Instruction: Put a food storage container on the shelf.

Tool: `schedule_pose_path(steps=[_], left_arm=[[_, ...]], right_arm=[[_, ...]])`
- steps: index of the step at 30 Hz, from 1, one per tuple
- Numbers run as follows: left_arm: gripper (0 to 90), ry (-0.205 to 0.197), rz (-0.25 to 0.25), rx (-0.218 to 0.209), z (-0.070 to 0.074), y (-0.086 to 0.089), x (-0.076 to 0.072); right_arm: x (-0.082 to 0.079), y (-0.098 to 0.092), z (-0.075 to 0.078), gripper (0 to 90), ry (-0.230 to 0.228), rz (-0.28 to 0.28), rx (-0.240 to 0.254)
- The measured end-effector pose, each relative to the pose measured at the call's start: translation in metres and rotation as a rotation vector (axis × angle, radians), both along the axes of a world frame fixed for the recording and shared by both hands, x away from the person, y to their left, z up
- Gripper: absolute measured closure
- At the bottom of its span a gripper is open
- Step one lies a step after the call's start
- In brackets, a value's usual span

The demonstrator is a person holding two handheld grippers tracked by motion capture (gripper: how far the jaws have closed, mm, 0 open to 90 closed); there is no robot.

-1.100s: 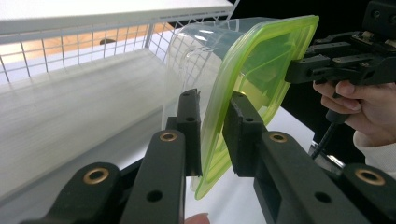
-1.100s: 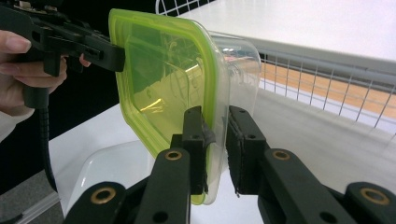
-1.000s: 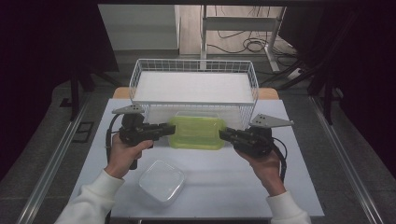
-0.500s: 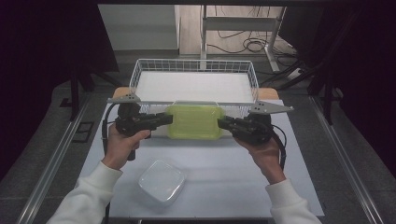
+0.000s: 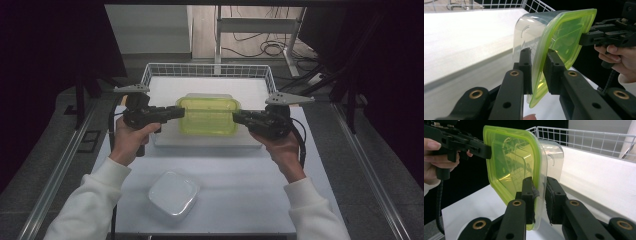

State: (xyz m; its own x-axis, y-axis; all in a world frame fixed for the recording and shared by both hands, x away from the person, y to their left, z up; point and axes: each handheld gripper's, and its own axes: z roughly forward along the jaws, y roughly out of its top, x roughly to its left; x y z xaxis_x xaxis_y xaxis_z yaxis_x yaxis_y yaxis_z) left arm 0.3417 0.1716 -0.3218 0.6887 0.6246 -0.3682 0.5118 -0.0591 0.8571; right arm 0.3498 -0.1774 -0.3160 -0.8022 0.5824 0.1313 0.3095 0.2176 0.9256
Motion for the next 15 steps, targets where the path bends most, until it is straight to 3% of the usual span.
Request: schedule_pose_path(steps=[7,15], left_arm=[[78.7,0.011,0.004,-0.005,0.013,0.001,0.022],[78.8,0.033,0.014,-0.026,0.018,0.002,0.046]], right_arm=[[0.019,0.001,0.015,78.3,0.007,-0.004,0.011],[0.043,0.002,0.026,78.6,0.039,-0.015,0.010]])
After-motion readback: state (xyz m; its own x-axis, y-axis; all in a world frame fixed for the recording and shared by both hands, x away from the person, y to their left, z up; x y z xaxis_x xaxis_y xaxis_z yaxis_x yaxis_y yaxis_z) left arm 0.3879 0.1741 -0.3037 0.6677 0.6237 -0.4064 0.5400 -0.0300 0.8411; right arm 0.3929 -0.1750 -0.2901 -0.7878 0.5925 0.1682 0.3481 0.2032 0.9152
